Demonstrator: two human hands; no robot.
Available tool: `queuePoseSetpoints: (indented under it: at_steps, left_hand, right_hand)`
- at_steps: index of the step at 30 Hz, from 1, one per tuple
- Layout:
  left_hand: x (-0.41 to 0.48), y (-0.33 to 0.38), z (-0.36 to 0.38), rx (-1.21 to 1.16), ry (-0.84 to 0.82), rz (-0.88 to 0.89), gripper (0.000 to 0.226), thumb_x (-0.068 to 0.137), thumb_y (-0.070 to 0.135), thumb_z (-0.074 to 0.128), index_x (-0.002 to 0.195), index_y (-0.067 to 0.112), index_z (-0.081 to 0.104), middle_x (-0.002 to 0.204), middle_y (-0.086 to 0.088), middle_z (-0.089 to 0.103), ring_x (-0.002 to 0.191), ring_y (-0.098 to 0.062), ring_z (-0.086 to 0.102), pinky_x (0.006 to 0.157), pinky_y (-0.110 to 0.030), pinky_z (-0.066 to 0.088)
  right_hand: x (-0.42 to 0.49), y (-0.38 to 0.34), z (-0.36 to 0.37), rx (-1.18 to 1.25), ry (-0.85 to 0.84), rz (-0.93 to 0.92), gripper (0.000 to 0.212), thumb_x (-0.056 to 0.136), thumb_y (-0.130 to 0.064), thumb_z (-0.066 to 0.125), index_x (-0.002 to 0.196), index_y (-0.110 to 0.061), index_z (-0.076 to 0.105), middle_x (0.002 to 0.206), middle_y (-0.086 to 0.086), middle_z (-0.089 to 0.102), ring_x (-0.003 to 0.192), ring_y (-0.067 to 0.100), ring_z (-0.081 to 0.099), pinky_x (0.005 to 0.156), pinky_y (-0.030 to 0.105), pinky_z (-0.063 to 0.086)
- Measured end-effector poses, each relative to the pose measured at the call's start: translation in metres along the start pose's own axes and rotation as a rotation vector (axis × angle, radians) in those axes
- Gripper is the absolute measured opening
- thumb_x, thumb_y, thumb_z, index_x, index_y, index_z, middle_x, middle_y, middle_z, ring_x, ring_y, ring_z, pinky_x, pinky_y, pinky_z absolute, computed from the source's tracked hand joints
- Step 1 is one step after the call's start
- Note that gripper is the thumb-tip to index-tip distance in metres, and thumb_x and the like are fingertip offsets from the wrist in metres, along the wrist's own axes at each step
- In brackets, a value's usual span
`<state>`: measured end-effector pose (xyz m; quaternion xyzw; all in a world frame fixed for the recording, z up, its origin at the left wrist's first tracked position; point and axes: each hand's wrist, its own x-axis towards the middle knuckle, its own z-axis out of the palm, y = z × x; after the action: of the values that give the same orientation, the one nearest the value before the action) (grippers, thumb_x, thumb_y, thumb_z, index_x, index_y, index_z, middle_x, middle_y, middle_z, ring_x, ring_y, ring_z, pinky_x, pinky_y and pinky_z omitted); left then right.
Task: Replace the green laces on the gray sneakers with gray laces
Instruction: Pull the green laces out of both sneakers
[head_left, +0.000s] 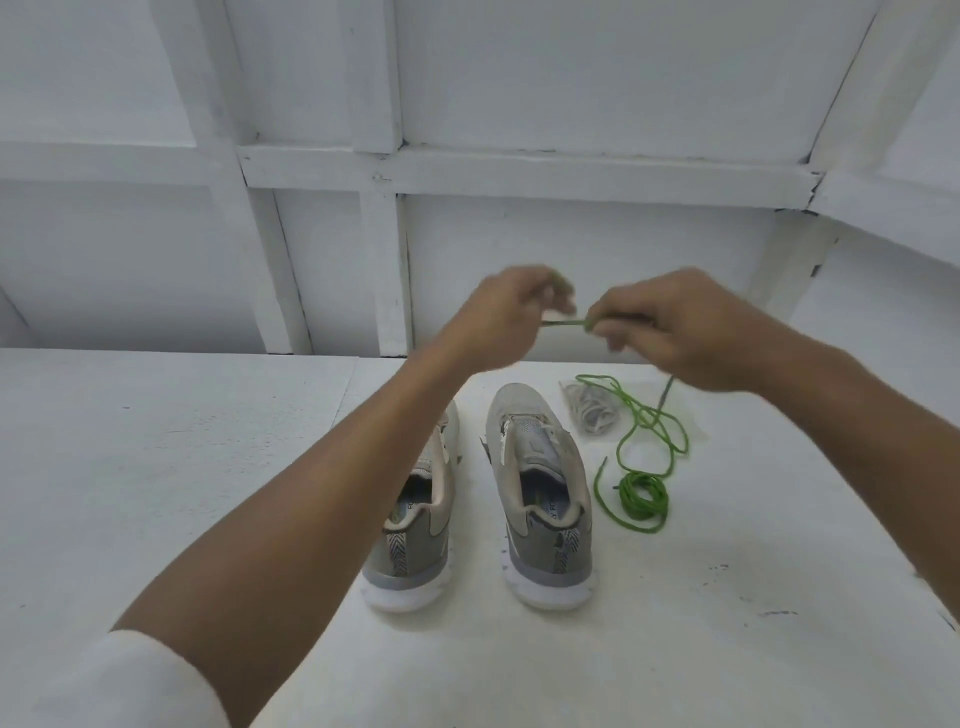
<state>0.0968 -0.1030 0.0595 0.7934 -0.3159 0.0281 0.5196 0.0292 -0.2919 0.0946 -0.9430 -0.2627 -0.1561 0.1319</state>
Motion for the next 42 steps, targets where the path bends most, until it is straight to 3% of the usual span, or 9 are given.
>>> queuePoseSetpoints:
  at_steps: [4,8,11,14,21,25,28,36,42]
  left_hand:
    - [-0.021,0.026,0.003,-0.37,-0.497,-0.036,0.028,0.098,0.0,0.031,0.103,-0.001,0.059,0.09,-0.014,0.067,0.092,-0.026,0.065,0.092,-0.037,0.052]
    - [-0.011,0.058,-0.003,-0.939,-0.125,-0.092,0.03,0.095,-0.003,0.028,0.094,-0.001,0.058,0.076,-0.011,0.069,0.083,-0.026,0.068,0.085,-0.035,0.056]
    - [0.005,0.038,-0.014,-0.434,0.169,-0.003,0.03,0.096,0.009,0.031,0.101,0.006,0.061,0.094,-0.009,0.071,0.103,-0.024,0.065,0.102,-0.043,0.047]
    - [-0.002,0.022,-0.007,0.122,-0.162,-0.069,0.042,0.095,0.031,0.034,0.099,0.006,0.068,0.097,-0.003,0.074,0.097,-0.02,0.066,0.097,-0.042,0.049]
    - [-0.001,0.067,0.005,-0.976,-0.146,-0.249,0.043,0.101,0.033,0.035,0.102,-0.002,0.061,0.089,-0.016,0.067,0.089,-0.03,0.065,0.089,-0.036,0.052]
    - [0.008,0.048,-0.007,-0.289,0.116,-0.136,0.046,0.102,0.04,0.036,0.115,0.004,0.063,0.108,-0.006,0.071,0.105,-0.022,0.065,0.102,-0.042,0.046]
    - [0.003,0.042,-0.001,0.053,-0.169,-0.193,0.063,0.103,0.05,0.026,0.1,0.004,0.07,0.094,-0.005,0.074,0.086,-0.017,0.067,0.088,-0.034,0.051]
    - [0.02,0.068,-0.002,-1.129,-0.052,-0.167,0.056,0.102,0.043,0.036,0.12,-0.007,0.055,0.108,-0.018,0.067,0.104,-0.031,0.063,0.101,-0.038,0.047]
    - [0.013,0.041,0.001,0.185,-0.114,-0.117,0.068,0.102,0.054,0.021,0.106,0.008,0.07,0.102,-0.003,0.072,0.099,-0.02,0.065,0.095,-0.036,0.047]
  right_hand:
    - [0.001,0.011,-0.01,0.034,0.236,0.06,0.014,0.094,-0.02,0.056,0.089,-0.021,0.07,0.071,-0.005,0.065,0.067,0.01,0.061,0.064,0.023,0.044]
    - [-0.011,0.002,0.023,0.062,0.027,0.177,0.021,0.099,-0.032,0.047,0.098,-0.039,0.067,0.069,-0.012,0.062,0.057,-0.01,0.053,0.06,0.023,0.039]
    - [-0.015,-0.004,0.016,0.016,-0.058,0.065,0.024,0.099,-0.027,0.047,0.113,-0.021,0.065,0.073,-0.014,0.063,0.06,-0.005,0.055,0.058,0.015,0.039]
    - [-0.007,0.008,-0.007,0.044,0.138,0.062,0.014,0.096,-0.018,0.055,0.096,-0.013,0.068,0.07,-0.011,0.065,0.058,0.008,0.054,0.054,0.013,0.038]
    - [-0.011,0.007,0.021,0.171,0.037,0.201,0.026,0.101,-0.021,0.047,0.088,-0.038,0.061,0.064,-0.011,0.06,0.06,-0.011,0.055,0.058,0.003,0.034]
    - [-0.01,0.0,0.008,0.115,-0.03,0.107,0.015,0.097,-0.021,0.051,0.103,-0.024,0.065,0.07,-0.01,0.065,0.059,0.002,0.057,0.058,0.01,0.04]
    - [-0.002,0.013,-0.016,0.12,0.214,0.121,0.008,0.093,-0.014,0.06,0.09,-0.015,0.067,0.068,-0.008,0.064,0.058,0.0,0.054,0.058,0.007,0.038]
    - [-0.002,0.016,0.032,0.212,0.133,0.196,0.019,0.098,-0.017,0.054,0.103,-0.027,0.068,0.07,-0.004,0.064,0.061,-0.005,0.055,0.061,0.004,0.037]
    - [0.005,0.021,0.002,0.206,0.221,0.152,0.012,0.094,-0.02,0.058,0.086,-0.022,0.066,0.066,-0.01,0.063,0.057,0.017,0.054,0.056,0.021,0.041]
